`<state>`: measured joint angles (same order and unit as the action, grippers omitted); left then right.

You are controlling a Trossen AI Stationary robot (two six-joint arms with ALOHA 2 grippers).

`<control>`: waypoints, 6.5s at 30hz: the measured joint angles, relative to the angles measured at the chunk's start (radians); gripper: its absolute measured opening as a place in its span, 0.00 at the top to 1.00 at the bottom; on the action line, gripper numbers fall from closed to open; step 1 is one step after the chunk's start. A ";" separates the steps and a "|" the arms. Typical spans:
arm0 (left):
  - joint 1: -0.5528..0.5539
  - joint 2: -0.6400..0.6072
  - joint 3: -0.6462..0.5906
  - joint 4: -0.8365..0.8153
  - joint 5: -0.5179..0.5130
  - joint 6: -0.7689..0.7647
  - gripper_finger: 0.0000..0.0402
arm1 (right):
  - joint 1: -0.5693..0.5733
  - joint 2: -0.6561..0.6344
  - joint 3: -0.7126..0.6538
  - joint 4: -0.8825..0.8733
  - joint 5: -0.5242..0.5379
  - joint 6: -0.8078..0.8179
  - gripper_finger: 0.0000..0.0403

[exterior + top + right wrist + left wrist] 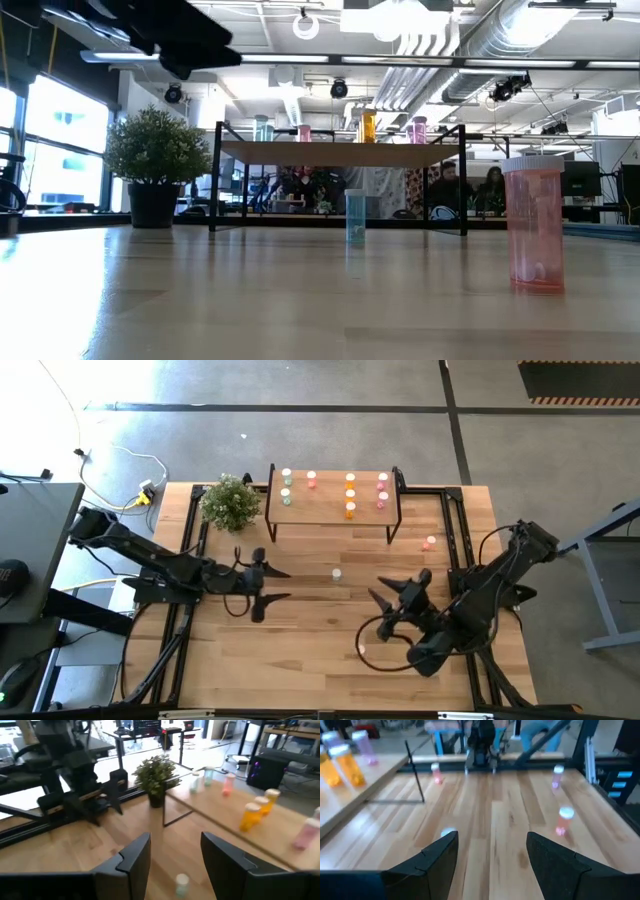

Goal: Pick and place medicine bottles onto shelf by color
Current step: Put the blue pill bottle on the shelf aligned with the other blue pill bottles

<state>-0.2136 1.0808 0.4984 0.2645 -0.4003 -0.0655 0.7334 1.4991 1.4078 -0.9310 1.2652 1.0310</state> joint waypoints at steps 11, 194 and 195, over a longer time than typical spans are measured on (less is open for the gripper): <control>0.134 0.269 0.000 0.272 0.055 0.020 0.44 | -0.072 -0.093 0.000 -0.185 -0.009 0.001 0.59; 0.790 0.042 0.065 -0.021 0.336 0.076 0.71 | -0.367 -0.113 -0.002 -0.307 -0.196 -0.010 0.59; 0.790 0.046 0.065 -0.022 0.336 0.076 0.71 | -0.367 -0.113 -0.002 -0.307 -0.199 -0.010 0.59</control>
<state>0.5766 1.1263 0.5632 0.2429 -0.0648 0.0101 0.3660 1.3865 1.4059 -1.2381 1.0666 1.0206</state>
